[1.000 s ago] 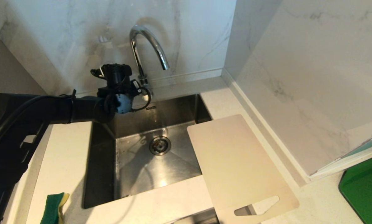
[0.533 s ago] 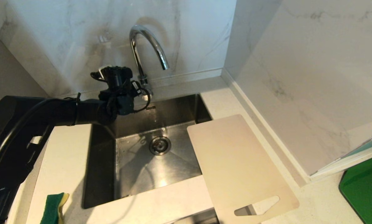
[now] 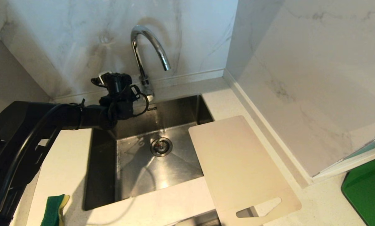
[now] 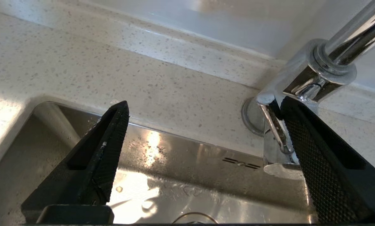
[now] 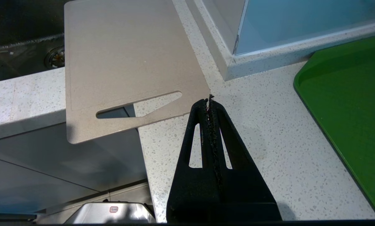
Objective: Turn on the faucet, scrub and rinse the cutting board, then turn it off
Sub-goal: Turn on the tap
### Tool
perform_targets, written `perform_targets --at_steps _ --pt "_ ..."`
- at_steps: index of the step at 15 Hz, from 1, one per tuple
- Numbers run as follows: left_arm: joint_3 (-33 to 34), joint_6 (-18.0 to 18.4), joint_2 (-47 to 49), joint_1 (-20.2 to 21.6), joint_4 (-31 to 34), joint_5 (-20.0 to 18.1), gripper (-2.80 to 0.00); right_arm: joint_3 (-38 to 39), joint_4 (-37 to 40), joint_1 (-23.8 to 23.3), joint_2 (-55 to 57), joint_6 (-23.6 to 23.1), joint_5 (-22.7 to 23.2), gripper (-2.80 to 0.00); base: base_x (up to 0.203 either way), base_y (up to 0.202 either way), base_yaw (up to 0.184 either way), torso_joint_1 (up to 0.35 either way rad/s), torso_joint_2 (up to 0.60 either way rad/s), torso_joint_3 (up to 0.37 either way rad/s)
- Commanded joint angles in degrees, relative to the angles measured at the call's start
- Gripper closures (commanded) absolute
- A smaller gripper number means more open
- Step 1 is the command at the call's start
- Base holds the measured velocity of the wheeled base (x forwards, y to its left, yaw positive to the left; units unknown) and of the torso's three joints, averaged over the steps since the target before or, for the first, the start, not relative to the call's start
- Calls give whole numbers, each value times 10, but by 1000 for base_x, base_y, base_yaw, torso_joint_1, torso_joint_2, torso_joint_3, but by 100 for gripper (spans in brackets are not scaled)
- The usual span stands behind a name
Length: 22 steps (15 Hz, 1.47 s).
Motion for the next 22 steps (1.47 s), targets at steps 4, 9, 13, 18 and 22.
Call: perform_targets --at_steps 4,9,13,18,22 --pt "2 -1 13 13 0 2 -280 0 0 0 1 0 0 0 0 0 0 0 0 0" --pt "11 -3 10 15 2 6 -280 0 0 0 1 0 0 0 0 0 0 0 0 0" --pt "53 -2 -4 12 4 5 -280 0 0 0 1 0 0 0 0 0 0 0 0 0" --pt "111 -8 -17 8 0 1 -280 0 0 0 1 0 0 0 0 0 0 0 0 0" --pt "126 -15 -21 1 -4 1 -280 0 0 0 1 0 0 0 0 0 0 0 0 0"
